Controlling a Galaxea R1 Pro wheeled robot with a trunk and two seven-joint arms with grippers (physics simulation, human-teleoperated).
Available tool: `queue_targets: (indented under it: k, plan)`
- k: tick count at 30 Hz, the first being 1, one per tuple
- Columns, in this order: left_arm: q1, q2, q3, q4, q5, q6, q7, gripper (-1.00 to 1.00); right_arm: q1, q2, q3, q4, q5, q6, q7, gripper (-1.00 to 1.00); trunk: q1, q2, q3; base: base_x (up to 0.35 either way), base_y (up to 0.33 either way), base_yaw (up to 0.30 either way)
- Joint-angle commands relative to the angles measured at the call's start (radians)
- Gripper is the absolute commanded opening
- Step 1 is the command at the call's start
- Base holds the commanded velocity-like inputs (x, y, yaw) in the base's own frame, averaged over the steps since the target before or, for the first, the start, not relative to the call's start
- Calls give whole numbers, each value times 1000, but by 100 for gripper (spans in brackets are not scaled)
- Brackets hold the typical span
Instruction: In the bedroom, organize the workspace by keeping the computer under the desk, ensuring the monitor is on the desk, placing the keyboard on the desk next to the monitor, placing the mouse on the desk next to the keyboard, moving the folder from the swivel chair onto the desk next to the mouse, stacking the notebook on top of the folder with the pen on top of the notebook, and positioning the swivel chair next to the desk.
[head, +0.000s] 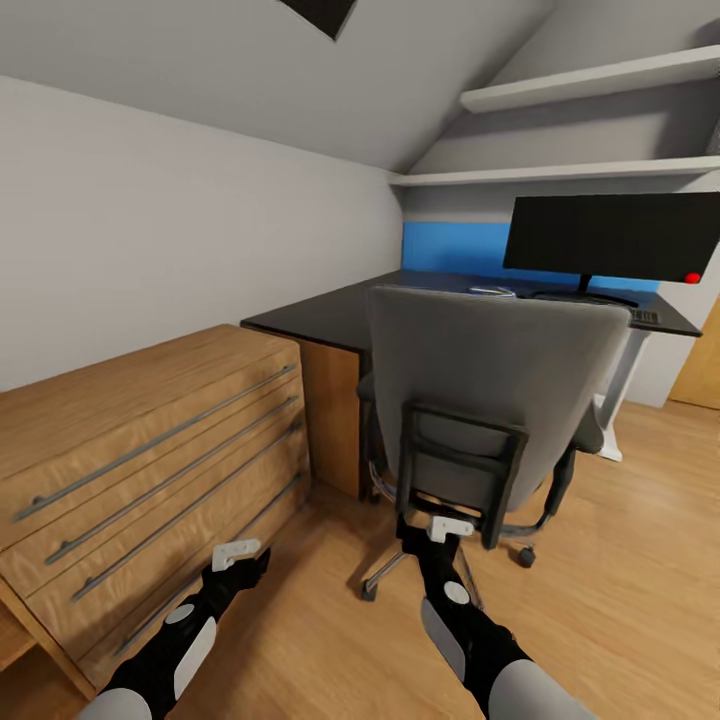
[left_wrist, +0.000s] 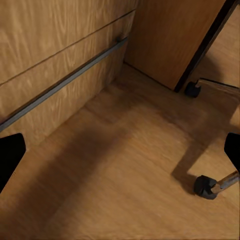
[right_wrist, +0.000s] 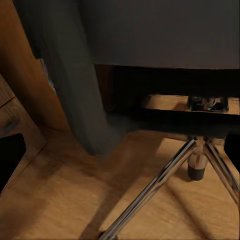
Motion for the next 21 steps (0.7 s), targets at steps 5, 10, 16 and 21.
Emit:
queue_targets:
  k: [5,10,16,21]
  plan:
    - [0,0,0,1,10,-1,-6,100,0,-3,9,3,12,-56,-6,100,-1,0,-1,-265,159,0]
    - [-1,0,0,1,10,-1,-6,100,0,-5,9,8,34,-83,-6,100,-1,0,-1,-180,60,0]
    - [-1,0,0,1,10,-1,-5,100,0,-3,10,10,35,-88,-8,100,-1,0,-1,-48,12,0]
    - [-1,-1,0,1,10,0,-4,100,0,1,10,10,34,-89,-14,100,-1,0,0,-9,2,-15]
